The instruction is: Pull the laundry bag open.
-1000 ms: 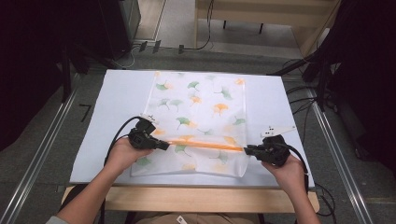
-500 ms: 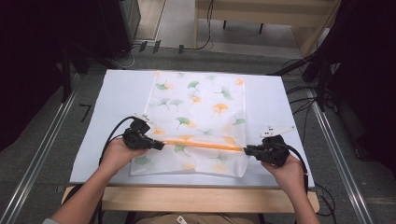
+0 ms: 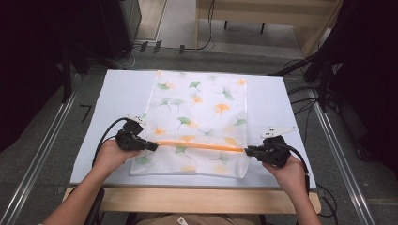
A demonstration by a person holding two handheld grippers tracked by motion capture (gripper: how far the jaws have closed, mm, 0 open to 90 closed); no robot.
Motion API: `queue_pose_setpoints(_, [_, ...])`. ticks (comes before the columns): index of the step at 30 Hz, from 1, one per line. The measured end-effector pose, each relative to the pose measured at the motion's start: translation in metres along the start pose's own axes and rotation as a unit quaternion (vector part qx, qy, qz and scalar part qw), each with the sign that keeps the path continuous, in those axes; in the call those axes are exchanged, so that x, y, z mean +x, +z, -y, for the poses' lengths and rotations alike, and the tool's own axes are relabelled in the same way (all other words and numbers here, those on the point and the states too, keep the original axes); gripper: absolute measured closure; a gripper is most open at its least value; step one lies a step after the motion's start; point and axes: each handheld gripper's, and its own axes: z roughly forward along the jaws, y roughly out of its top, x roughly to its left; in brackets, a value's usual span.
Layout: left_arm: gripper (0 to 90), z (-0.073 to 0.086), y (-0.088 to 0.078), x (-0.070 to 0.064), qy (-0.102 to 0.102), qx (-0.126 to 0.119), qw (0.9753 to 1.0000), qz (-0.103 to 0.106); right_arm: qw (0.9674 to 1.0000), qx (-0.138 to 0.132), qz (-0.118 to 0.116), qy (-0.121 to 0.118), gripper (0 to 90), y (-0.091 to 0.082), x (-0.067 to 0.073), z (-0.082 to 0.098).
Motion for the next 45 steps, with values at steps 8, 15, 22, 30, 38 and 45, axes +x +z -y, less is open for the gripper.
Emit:
queue_pose_setpoints(8, [90.0, -0.001, 0.002, -0.002, 0.004, 0.004, 1.0, -0.003, 1.0, 0.002, 0.003, 0.002, 83.6, -0.001, -0.001, 0.0])
queue_pose_setpoints(15, [90.0, 0.001, 0.003, -0.002, 0.001, 0.005, 1.0, -0.002, 1.0, 0.004, 0.004, 0.002, 83.7, 0.0, -0.001, 0.001])
queue_pose_setpoints(22, [90.0, 0.001, 0.001, -0.002, 0.002, 0.003, 1.0, -0.001, 1.0, 0.005, 0.003, 0.002, 83.6, 0.0, -0.001, 0.001])
queue_pose_setpoints(30, [90.0, 0.003, 0.001, -0.001, -0.004, 0.0, 1.0, 0.004, 1.0, 0.004, 0.003, 0.001, 83.6, -0.001, -0.001, 0.001])
queue_pose_setpoints(38, [90.0, 0.011, -0.008, 0.005, -0.01, -0.003, 0.9999, -0.004, 1.0, 0.004, 0.001, 0.0, 83.6, 0.0, -0.002, 0.001])
queue_pose_setpoints(45, [90.0, 0.02, -0.014, 0.01, -0.012, -0.003, 0.9998, -0.017, 1.0, 0.005, 0.002, 0.001, 83.6, 0.0, -0.002, 0.001])
